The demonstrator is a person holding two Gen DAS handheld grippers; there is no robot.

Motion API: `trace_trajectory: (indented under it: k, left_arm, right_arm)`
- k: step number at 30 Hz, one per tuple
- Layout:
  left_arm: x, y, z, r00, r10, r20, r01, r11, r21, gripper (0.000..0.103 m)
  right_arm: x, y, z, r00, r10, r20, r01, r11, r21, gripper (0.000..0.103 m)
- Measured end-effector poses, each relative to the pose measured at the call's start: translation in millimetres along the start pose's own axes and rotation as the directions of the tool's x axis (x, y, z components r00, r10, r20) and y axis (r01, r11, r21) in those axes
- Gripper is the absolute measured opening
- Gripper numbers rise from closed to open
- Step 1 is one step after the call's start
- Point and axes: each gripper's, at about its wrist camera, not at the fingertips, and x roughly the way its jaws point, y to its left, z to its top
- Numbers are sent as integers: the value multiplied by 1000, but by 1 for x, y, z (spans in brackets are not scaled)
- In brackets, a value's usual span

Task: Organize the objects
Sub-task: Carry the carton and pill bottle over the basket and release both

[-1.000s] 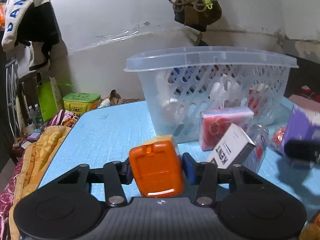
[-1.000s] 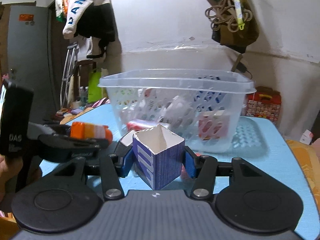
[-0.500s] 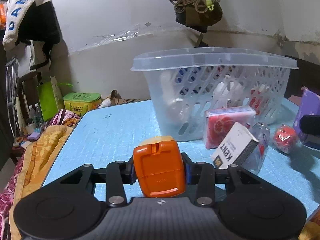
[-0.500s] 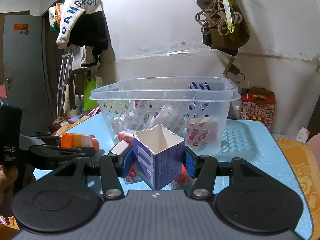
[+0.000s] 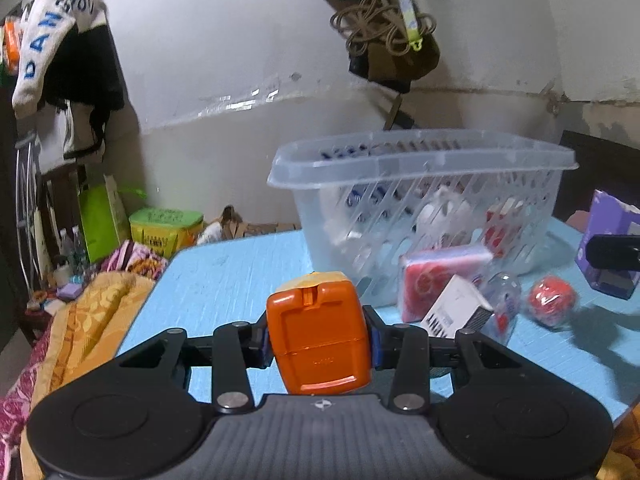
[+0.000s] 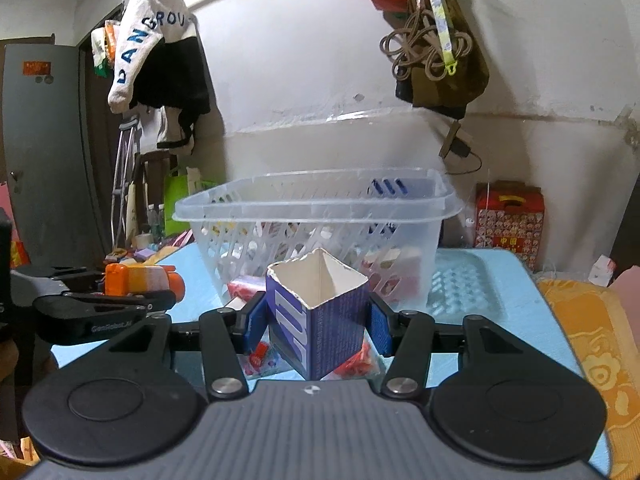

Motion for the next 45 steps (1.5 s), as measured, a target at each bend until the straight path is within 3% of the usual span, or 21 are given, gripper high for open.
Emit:
trace_trajectory:
  k: [7,17,21,24,27,30,34,35,36,37,38,39,41,45]
  left_arm:
    - [-26,-1,13,997,-15,80,17,1000,-20,46]
    - [-56,10,38,979,-74,190,95,990,-106,46]
    - [-61,14,61,970,-94,223,128,981,-145,46]
    - [-46,10,92,965,-132,225,173,970,-170,46]
    - [-13,2,125,962,-178,208,221,953,-208,46]
    - [31,-8,142,969,-195,149,225,947,-231,46]
    - [71,-16,139,977,-184,103,205,946,-250,46]
    - [77,-18,137,979,-180,92,198,949,-245,46]
    - [83,-18,137,980,-179,85,195,948,-251,46]
    - [86,-17,136,980,-175,91,194,945,-262,46]
    - [87,-15,135,980,-173,102,194,944,-267,53]
    - [86,-13,136,979,-169,111,193,946,-261,72]
    - [78,-11,136,982,-142,125,169,957,-238,88]
    - [50,-3,129,977,-161,139,189,958,-215,88]
  right_arm:
    - [-14,-6,13,998,-25,64,24,1000,9,55]
    - [-27,-23,33,990,-40,138,31,997,70,55]
    - [-23,-27,57,982,-45,184,32,997,77,55]
    - [1,-27,85,981,-33,194,26,999,41,55]
    - [47,-37,108,991,-22,128,18,999,31,55]
    - [89,-46,109,998,-10,54,8,999,33,56]
    - [119,-55,100,1000,-22,19,22,999,31,58]
    - [122,-56,99,1000,-20,19,20,999,25,65]
    - [124,-55,99,1000,-22,16,22,1000,15,83]
    - [124,-54,100,999,-35,24,35,999,3,93]
    - [117,-52,101,997,-55,54,55,998,-3,103]
    - [108,-51,101,994,-65,87,65,998,-1,103]
    - [89,-48,104,992,-48,114,49,999,-2,103]
    - [46,-43,87,991,-55,124,50,998,46,103]
